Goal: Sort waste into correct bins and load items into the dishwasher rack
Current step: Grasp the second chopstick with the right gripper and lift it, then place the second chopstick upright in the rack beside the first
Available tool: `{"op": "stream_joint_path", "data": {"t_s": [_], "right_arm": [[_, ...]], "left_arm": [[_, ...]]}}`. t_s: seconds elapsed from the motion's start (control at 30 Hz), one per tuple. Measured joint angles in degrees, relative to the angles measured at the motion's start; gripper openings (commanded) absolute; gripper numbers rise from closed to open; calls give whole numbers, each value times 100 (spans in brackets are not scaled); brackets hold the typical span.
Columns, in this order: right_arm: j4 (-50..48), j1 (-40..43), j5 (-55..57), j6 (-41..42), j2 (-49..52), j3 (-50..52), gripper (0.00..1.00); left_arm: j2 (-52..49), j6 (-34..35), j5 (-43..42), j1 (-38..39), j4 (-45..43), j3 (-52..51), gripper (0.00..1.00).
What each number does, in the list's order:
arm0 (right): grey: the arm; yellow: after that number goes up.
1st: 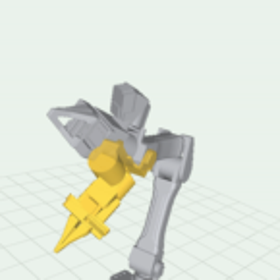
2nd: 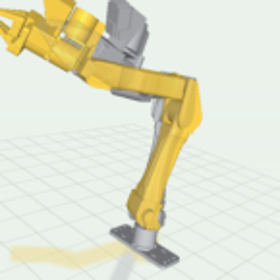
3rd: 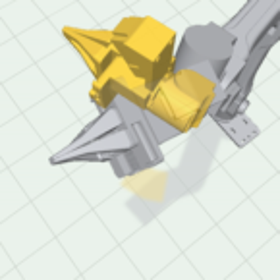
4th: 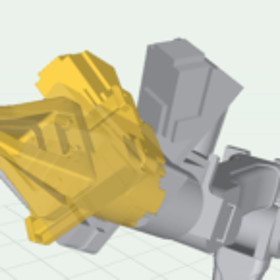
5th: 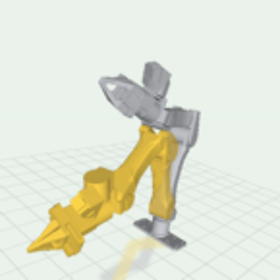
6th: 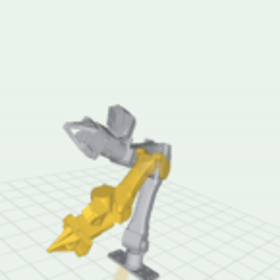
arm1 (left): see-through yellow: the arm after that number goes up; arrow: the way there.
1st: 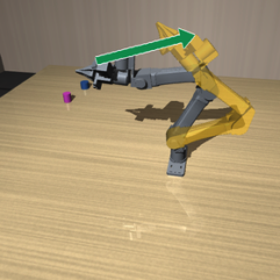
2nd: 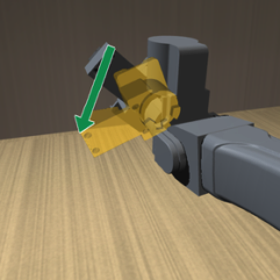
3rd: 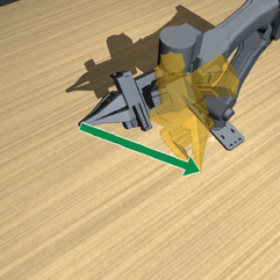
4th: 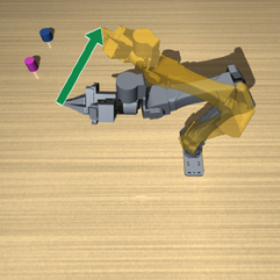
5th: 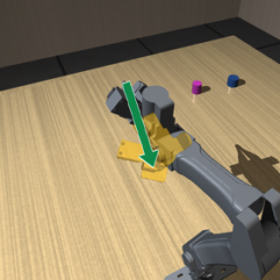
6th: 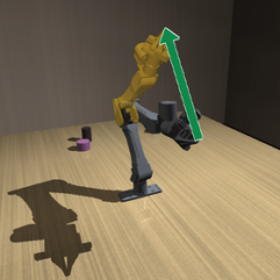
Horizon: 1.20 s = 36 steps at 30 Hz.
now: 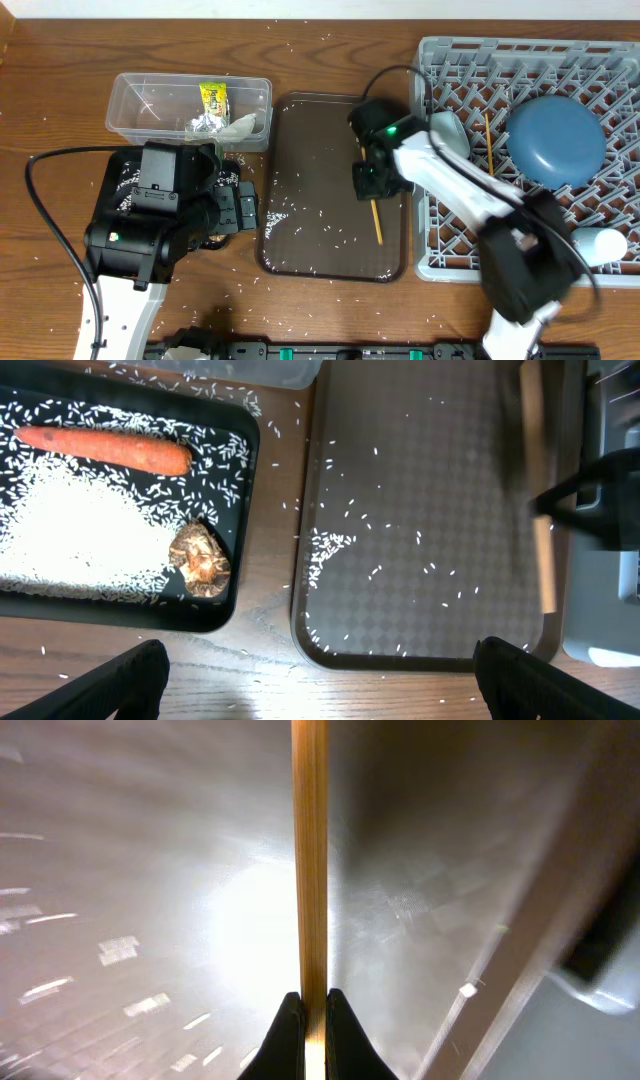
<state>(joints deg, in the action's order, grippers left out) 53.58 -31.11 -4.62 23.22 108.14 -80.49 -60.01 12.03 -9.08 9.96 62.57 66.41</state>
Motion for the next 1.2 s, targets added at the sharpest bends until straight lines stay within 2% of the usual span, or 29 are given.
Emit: {"op": "stream_joint_path", "data": {"t_s": [0.17,0.33,0.53,0.77,0.8,0.83,0.87,0.9,1.07,1.2], "right_arm": [[109,225,345,-199,-1585,-323,1],[634,1266,894,-466,-2400,-407,1],[970,2551,1134,-1115,-2065,-376,1],[927,2804,1346,-1427,-1134,-308,2],[892,2804,1353,-1445,-1027,-302,14],[863,2804,1366,-1460,-920,-297,35],[846,2806,1381,-1460,-846,-295,51],[839,2826,1388,-1493,-785,-291,56],[973,2874,1287,-1460,-785,-291,59],[1119,2876,859,-1445,-1187,-291,60]], "left_arm": [[0,0,0,0,0,0,98],[0,0,0,0,0,0,98],[0,0,0,0,0,0,98],[0,0,0,0,0,0,98],[0,0,0,0,-2,0,98],[0,0,0,0,0,0,98],[0,0,0,0,0,0,98],[0,0,0,0,0,0,98],[0,0,0,0,0,0,98],[0,0,2,0,-2,0,98]]}}
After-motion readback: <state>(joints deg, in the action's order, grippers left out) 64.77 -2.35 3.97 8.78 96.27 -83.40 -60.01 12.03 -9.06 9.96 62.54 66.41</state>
